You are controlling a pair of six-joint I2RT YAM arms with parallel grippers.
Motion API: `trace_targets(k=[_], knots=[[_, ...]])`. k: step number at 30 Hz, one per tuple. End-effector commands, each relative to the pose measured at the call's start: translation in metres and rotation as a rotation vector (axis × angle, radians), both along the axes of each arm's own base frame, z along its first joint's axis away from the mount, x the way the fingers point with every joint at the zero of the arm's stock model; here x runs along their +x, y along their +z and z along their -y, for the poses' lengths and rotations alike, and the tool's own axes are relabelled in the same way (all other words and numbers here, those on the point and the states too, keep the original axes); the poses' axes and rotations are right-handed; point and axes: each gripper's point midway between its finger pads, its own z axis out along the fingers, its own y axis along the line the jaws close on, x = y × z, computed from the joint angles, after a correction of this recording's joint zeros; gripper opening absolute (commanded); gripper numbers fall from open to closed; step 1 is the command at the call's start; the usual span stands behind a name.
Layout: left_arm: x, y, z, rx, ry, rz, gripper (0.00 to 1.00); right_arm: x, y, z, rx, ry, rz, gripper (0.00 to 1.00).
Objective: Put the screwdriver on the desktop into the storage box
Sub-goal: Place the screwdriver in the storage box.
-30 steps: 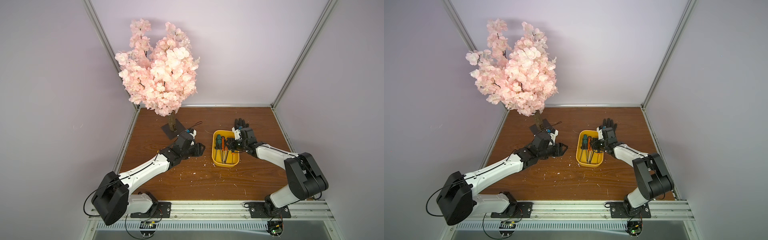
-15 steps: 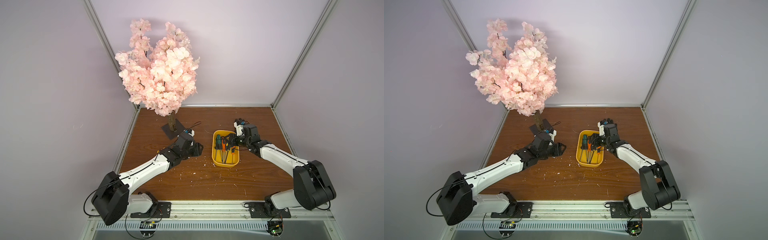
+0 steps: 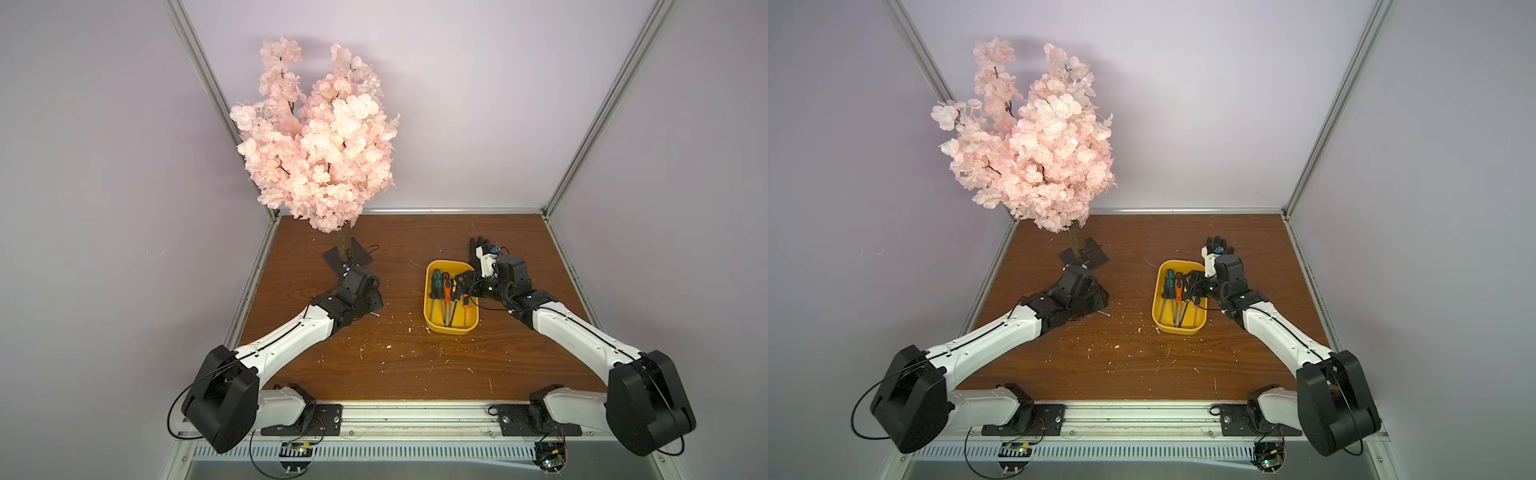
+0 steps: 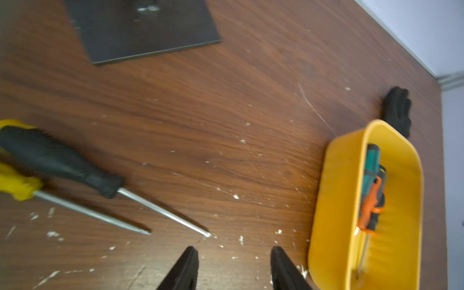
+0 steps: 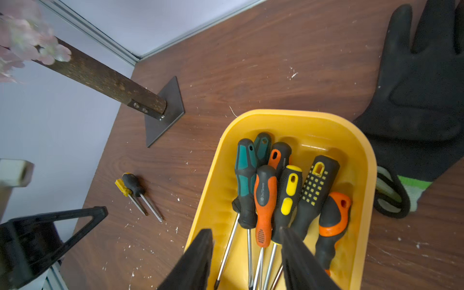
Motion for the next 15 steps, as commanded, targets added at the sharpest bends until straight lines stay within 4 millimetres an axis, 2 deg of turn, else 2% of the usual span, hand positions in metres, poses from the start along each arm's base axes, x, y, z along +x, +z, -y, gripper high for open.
trace_targets(k=[1, 5, 15], knots=[[-0.018, -0.021, -0.043, 0.057, 0.182, -0.112, 0.5, -0.001, 0.009, 0.004, -0.007, -0.017, 0.023, 0.5], [-0.019, -0.03, -0.062, 0.052, 0.278, -0.159, 0.52, -0.003, 0.008, 0.004, -0.003, -0.014, 0.025, 0.51], [0.0, -0.044, -0.072, 0.038, 0.362, -0.237, 0.49, -0.003, 0.008, 0.007, -0.009, -0.025, 0.032, 0.51]])
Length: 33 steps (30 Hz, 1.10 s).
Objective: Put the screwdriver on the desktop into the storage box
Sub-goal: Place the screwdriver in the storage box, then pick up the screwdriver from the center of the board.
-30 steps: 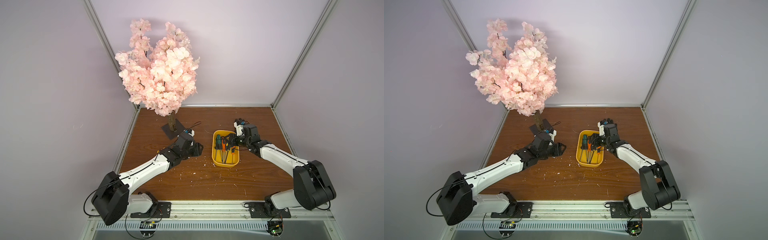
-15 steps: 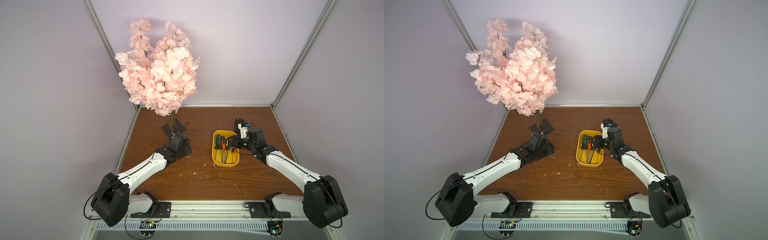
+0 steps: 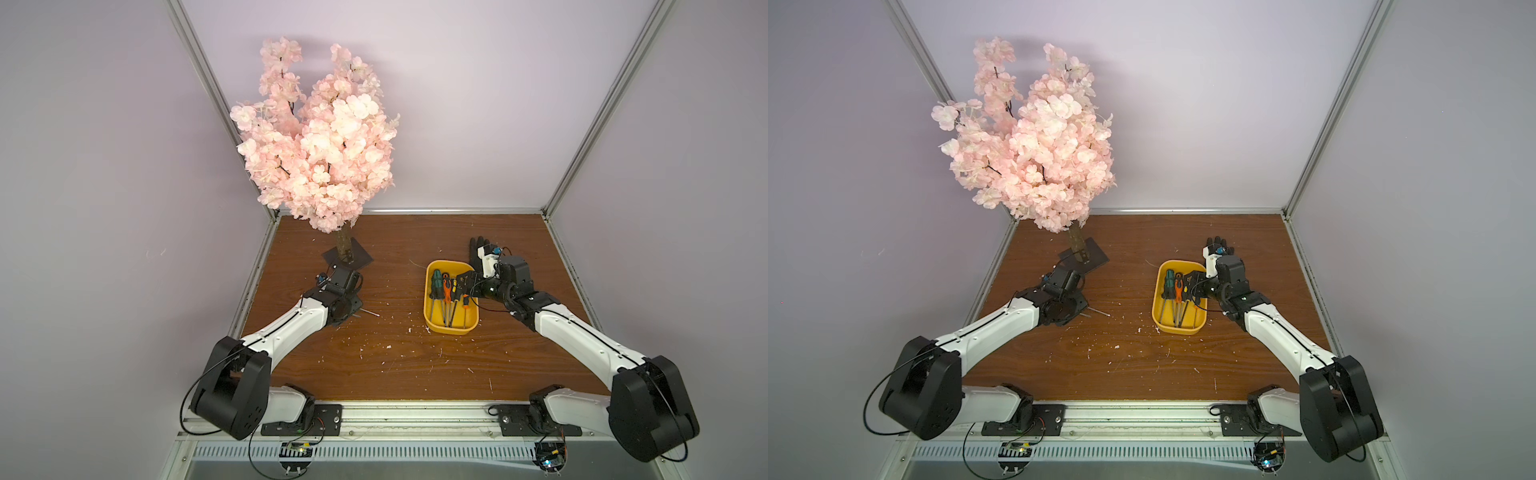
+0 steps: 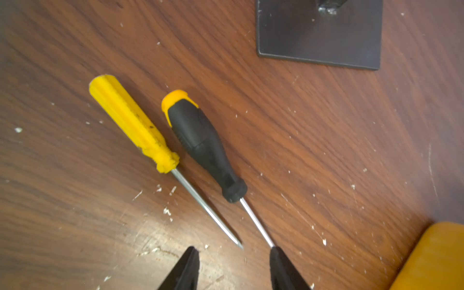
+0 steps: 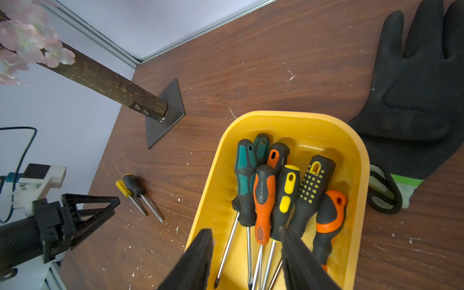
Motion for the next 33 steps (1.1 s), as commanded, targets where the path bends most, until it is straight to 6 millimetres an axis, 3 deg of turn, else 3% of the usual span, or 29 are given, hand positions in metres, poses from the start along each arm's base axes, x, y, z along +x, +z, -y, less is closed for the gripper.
trace_targets(k=[1, 10, 23, 33], knots=[[0.003, -0.005, -0.01, 0.01, 0.057, -0.052, 0.49, -0.001, 0.009, 0.005, -0.003, -0.02, 0.034, 0.51], [0.016, -0.015, -0.018, 0.032, 0.095, -0.09, 0.49, -0.003, 0.005, 0.01, -0.008, -0.039, 0.034, 0.51], [0.025, -0.037, -0.015, 0.039, 0.078, -0.142, 0.47, -0.004, 0.005, 0.02, -0.025, -0.064, 0.032, 0.51], [0.022, -0.053, -0.009, 0.006, 0.049, -0.191, 0.37, -0.007, 0.004, 0.026, -0.025, -0.086, 0.031, 0.52]])
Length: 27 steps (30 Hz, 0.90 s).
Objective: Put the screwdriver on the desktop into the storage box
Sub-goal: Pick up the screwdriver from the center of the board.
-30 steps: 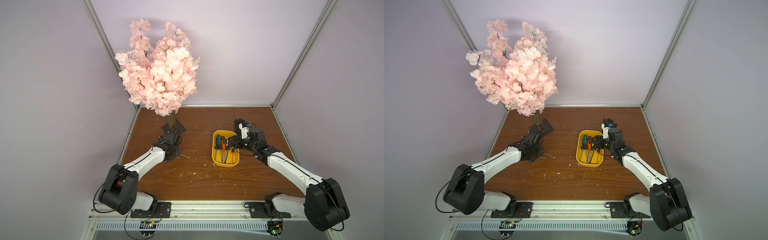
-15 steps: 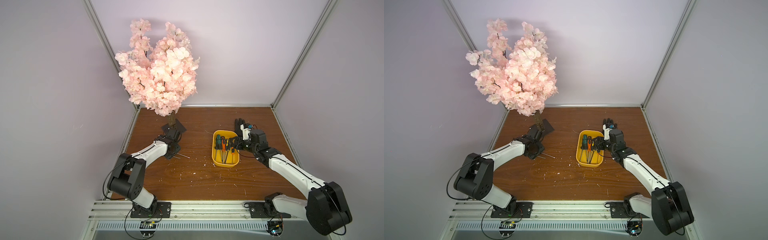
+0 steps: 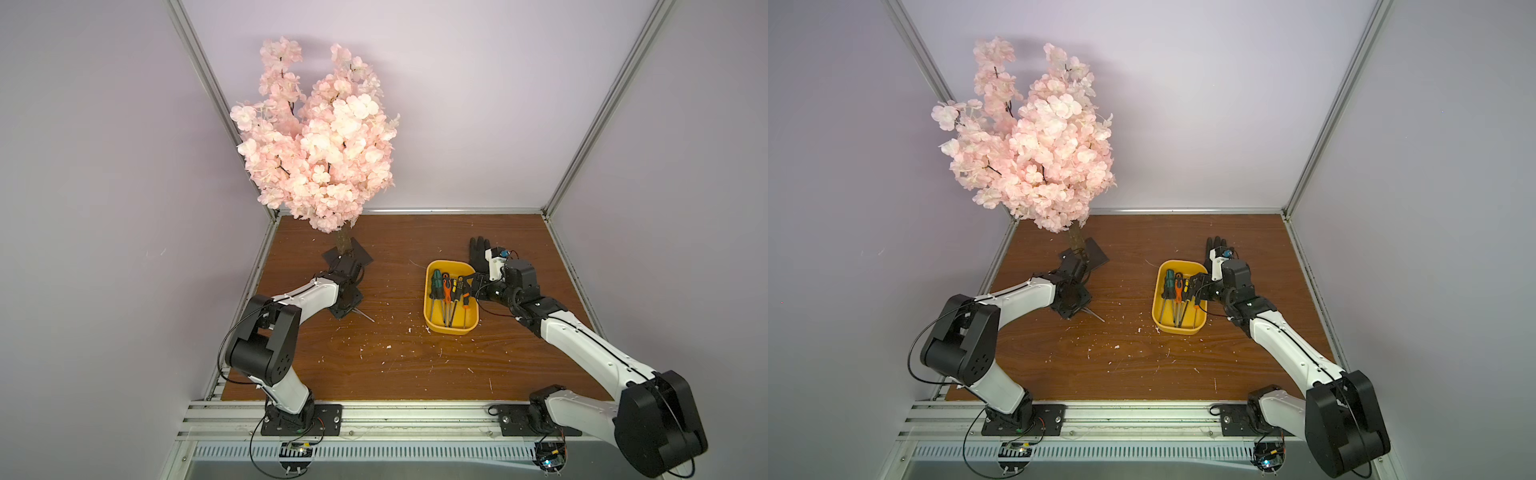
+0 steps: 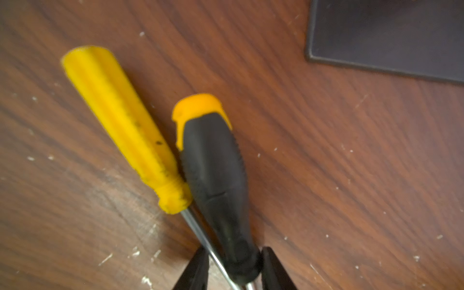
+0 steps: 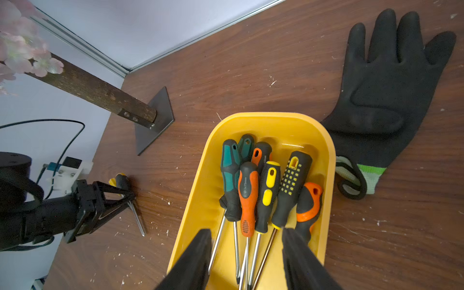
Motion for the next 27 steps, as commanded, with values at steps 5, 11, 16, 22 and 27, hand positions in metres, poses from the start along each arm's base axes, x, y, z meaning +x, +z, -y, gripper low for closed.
trace_targets(k=[5, 11, 16, 22, 27], knots=[[-0.006, -0.005, 0.0, -0.018, -0.021, -0.032, 0.33, -0.001, 0.0, 0.006, 0.005, -0.027, 0.012, 0.52], [-0.008, 0.004, 0.001, -0.03, -0.031, -0.017, 0.25, 0.0, -0.001, 0.005, 0.011, -0.027, 0.009, 0.52], [-0.013, 0.008, 0.0, -0.031, -0.035, -0.009, 0.18, 0.0, -0.004, 0.005, 0.013, -0.027, 0.005, 0.53], [-0.017, 0.015, 0.001, -0.046, -0.053, 0.008, 0.12, 0.0, -0.002, 0.004, 0.019, -0.021, 0.009, 0.53], [-0.017, 0.024, 0.004, -0.054, -0.095, 0.035, 0.03, 0.0, 0.001, 0.002, 0.027, -0.014, 0.013, 0.53]])
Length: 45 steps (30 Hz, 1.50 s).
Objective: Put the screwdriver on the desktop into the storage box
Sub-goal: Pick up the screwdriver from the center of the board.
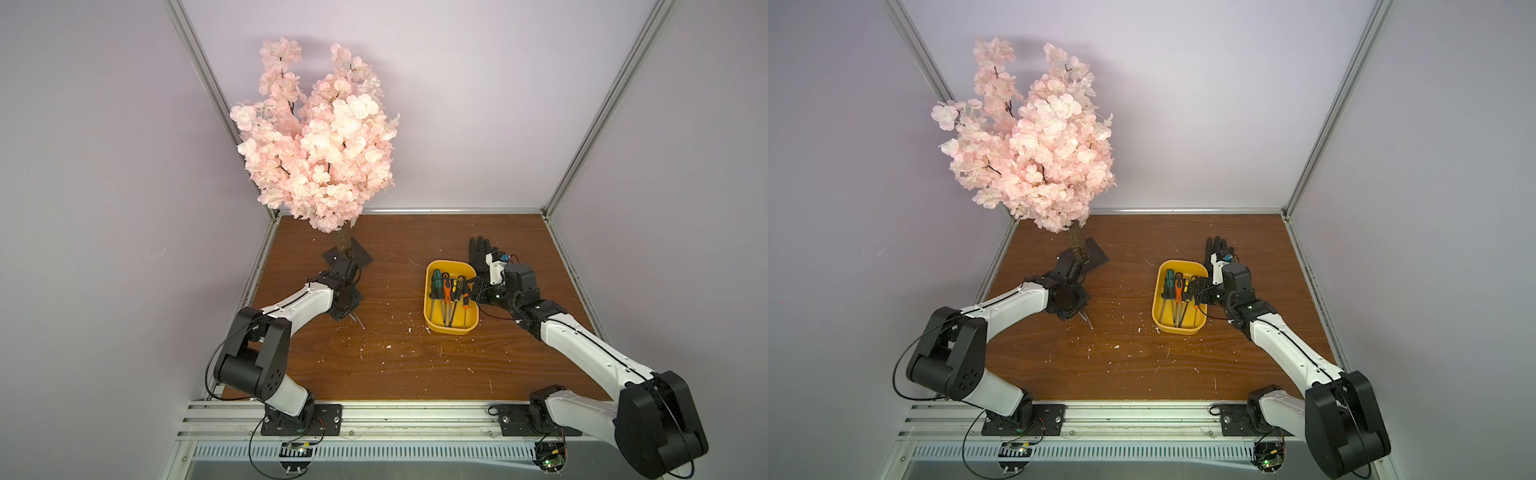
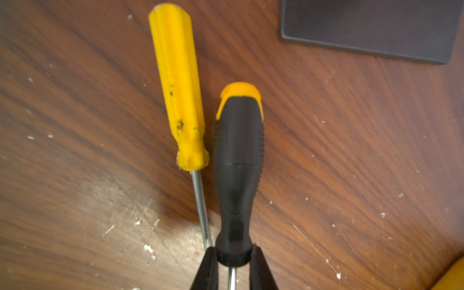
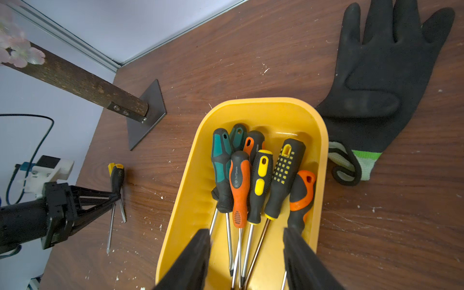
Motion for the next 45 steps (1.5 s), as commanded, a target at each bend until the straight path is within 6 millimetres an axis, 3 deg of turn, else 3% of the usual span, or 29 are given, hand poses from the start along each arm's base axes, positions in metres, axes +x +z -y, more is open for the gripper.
trace_targets(k=[1, 11, 20, 27, 35, 45], knots=[[-0.008, 0.006, -0.003, 0.007, -0.036, 0.0, 0.02, 0.005, 0.014, -0.002, 0.031, -0.005, 0.044, 0.53], [-0.01, 0.023, 0.03, 0.0, -0.219, 0.064, 0.0, 0.009, 0.032, -0.02, 0.09, 0.067, 0.073, 0.53], [-0.008, 0.061, 0.081, -0.117, -0.446, 0.265, 0.0, 0.002, 0.066, -0.087, 0.215, 0.304, 0.123, 0.6], [-0.012, 0.106, 0.109, -0.243, -0.557, 0.482, 0.0, -0.009, 0.08, -0.151, 0.338, 0.51, 0.089, 0.62], [-0.024, 0.149, 0.132, -0.293, -0.679, 0.654, 0.0, -0.013, 0.094, -0.186, 0.514, 0.596, 0.077, 0.66], [-0.032, 0.174, 0.159, -0.377, -0.793, 0.74, 0.0, -0.018, 0.1, -0.21, 0.573, 0.652, 0.063, 0.67]])
